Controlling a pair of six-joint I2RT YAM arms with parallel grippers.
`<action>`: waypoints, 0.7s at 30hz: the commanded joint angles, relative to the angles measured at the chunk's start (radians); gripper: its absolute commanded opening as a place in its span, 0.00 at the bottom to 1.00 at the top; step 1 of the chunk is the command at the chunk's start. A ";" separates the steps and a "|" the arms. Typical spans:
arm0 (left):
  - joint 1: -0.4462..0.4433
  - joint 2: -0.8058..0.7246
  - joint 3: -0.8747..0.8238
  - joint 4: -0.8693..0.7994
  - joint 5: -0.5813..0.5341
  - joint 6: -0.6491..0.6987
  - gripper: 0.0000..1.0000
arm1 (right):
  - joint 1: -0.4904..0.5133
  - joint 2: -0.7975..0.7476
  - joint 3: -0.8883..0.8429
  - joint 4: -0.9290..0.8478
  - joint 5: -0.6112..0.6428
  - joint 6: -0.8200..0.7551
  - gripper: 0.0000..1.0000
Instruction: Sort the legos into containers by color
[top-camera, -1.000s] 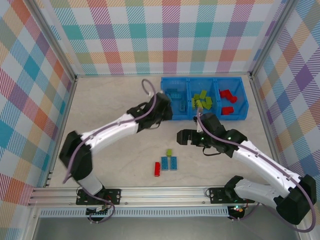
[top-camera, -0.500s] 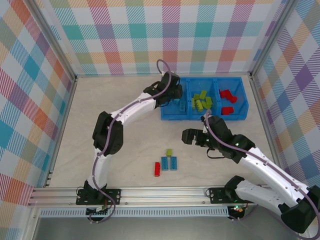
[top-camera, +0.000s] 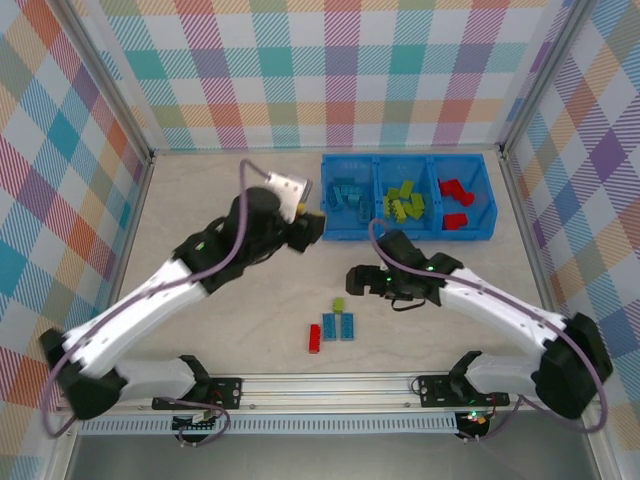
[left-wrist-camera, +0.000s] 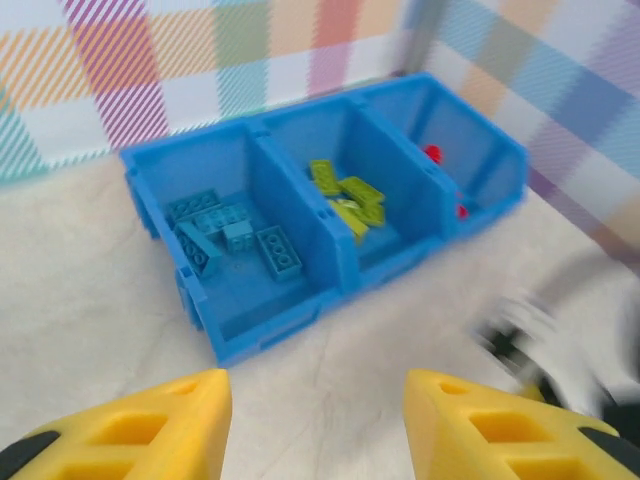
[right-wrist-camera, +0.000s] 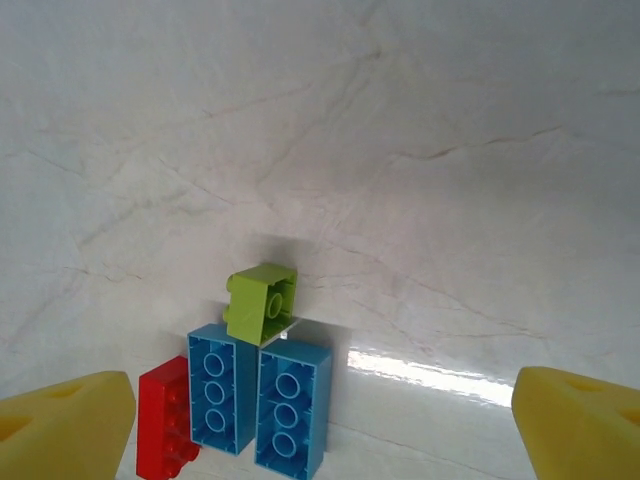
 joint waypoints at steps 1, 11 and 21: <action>-0.041 -0.158 -0.111 -0.252 0.034 0.272 0.52 | 0.057 0.120 0.085 0.009 0.026 0.081 0.89; -0.049 -0.458 -0.378 -0.263 0.140 0.417 0.90 | 0.145 0.399 0.215 -0.003 0.019 0.127 0.71; -0.049 -0.390 -0.418 -0.224 0.024 0.511 1.00 | 0.172 0.503 0.233 -0.005 0.032 0.163 0.36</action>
